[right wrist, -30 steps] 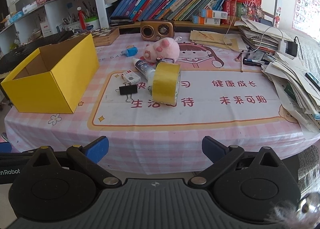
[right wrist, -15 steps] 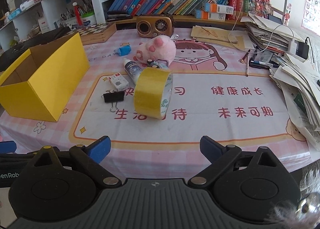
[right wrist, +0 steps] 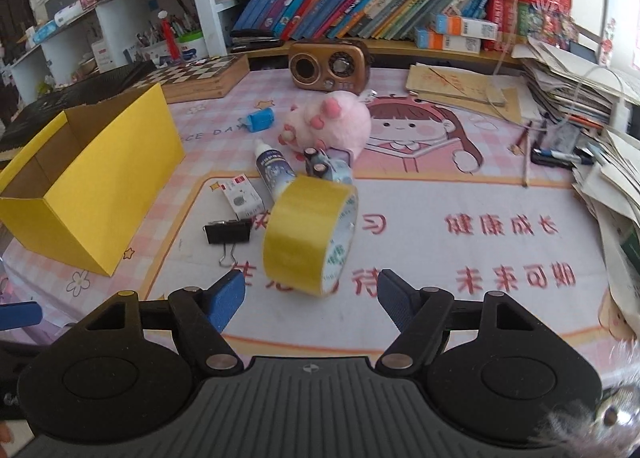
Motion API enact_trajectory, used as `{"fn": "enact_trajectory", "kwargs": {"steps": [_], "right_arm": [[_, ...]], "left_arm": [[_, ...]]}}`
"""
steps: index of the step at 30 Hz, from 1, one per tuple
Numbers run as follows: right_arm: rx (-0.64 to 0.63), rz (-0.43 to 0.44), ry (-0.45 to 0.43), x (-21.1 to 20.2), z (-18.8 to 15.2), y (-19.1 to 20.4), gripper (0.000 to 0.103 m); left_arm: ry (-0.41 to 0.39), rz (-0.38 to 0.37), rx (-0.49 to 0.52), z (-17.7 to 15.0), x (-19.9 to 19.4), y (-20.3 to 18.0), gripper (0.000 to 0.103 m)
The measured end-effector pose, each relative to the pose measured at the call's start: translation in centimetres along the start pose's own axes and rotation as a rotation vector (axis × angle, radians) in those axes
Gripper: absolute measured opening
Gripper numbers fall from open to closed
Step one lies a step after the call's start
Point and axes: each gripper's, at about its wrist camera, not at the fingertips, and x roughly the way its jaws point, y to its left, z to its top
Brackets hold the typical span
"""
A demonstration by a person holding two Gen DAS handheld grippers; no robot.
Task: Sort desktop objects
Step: 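Reach the right gripper to the yellow tape roll while the left gripper approaches the black binder clip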
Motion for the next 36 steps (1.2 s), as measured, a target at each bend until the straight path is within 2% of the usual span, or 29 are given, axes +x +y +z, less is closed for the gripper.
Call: {"fn": "enact_trajectory", "kwargs": {"steps": [10, 13, 15, 17, 22, 25, 31, 36], "right_arm": [[-0.061, -0.035, 0.016, 4.3, 1.6, 1.5, 0.071], [-0.067, -0.026, 0.024, 4.7, 1.7, 1.3, 0.06], [-0.061, -0.003, 0.028, 4.7, 1.7, 0.6, 0.046], [-0.058, 0.016, 0.023, 4.4, 1.9, -0.1, 0.042], [-0.082, -0.01, 0.01, 3.2, 2.2, -2.4, 0.042], [-0.079, -0.033, 0.03, 2.8, 2.2, -4.0, 0.042], [-0.064, -0.064, 0.041, 2.3, 1.7, -6.3, 0.044], [-0.058, -0.108, 0.034, 1.8, 1.7, -7.8, 0.045]], "left_arm": [[0.022, 0.078, -0.043, 0.3, 0.3, 0.0, 0.103], [0.033, 0.086, -0.044, 0.3, 0.6, -0.4, 0.103], [0.04, 0.083, -0.042, 0.4, 0.9, -0.8, 0.103], [0.04, 0.075, -0.036, 0.5, 1.1, -1.3, 0.103], [0.028, 0.034, -0.012, 1.4, 1.9, -3.0, 0.103], [0.011, 0.01, 0.0, 2.2, 2.6, -4.1, 0.103], [-0.048, 0.015, 0.019, 4.0, 4.4, -5.4, 0.102], [-0.069, 0.011, 0.021, 4.8, 6.4, -6.3, 0.095]]}}
